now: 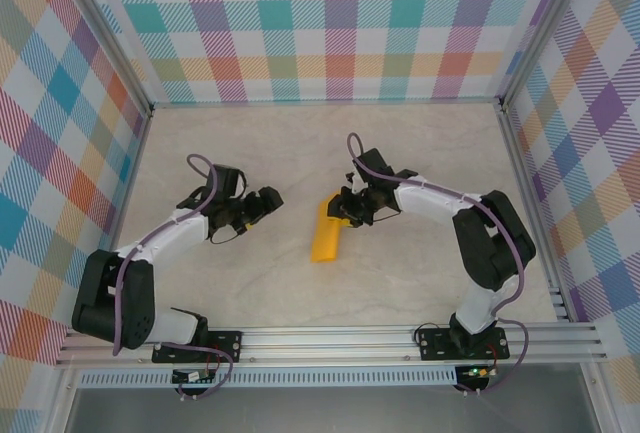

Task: Fold a paper plane with a square sheet of paper (pick it up from the middle)
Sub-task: Fold the square sheet of paper in half at the center of the table, then hold the square sheet of paper at the center of the table.

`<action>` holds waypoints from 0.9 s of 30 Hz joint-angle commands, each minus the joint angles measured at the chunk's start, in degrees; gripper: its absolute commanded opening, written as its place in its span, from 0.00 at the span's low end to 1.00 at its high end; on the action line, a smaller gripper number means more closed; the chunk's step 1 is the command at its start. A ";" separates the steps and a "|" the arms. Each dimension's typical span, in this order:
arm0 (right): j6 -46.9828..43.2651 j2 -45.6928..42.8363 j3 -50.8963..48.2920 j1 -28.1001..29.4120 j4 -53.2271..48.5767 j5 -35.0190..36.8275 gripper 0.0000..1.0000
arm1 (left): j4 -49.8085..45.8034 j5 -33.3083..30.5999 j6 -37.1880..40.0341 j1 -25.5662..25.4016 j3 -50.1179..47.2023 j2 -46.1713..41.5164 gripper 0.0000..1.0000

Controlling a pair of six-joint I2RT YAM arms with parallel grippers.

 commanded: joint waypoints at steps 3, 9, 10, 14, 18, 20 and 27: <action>-5.72 2.56 -0.76 -0.91 -4.88 4.92 0.35 | 3.49 -0.53 -2.01 -4.01 0.63 3.47 0.85; -7.13 4.73 0.50 -0.91 -8.54 10.48 0.39 | 4.77 -1.51 -2.63 -7.56 1.82 6.37 0.84; -7.23 4.96 0.73 -0.91 -8.98 11.10 0.40 | 4.89 -1.52 -2.61 -7.94 1.98 6.80 0.84; -6.90 5.23 1.56 -0.91 -10.52 13.73 0.42 | 5.14 -1.52 -2.67 -9.11 2.41 7.81 0.84; -5.40 5.11 1.41 -0.78 -11.23 16.38 0.47 | 5.43 -1.34 -2.97 -10.70 2.47 7.51 0.84; -4.24 4.87 0.97 -0.73 -11.27 18.27 0.49 | 5.55 -1.25 -3.20 -11.68 2.41 7.31 0.83; 0.61 4.32 0.83 0.46 -12.02 22.56 0.51 | 6.87 -0.07 -4.65 -12.82 2.13 7.51 0.80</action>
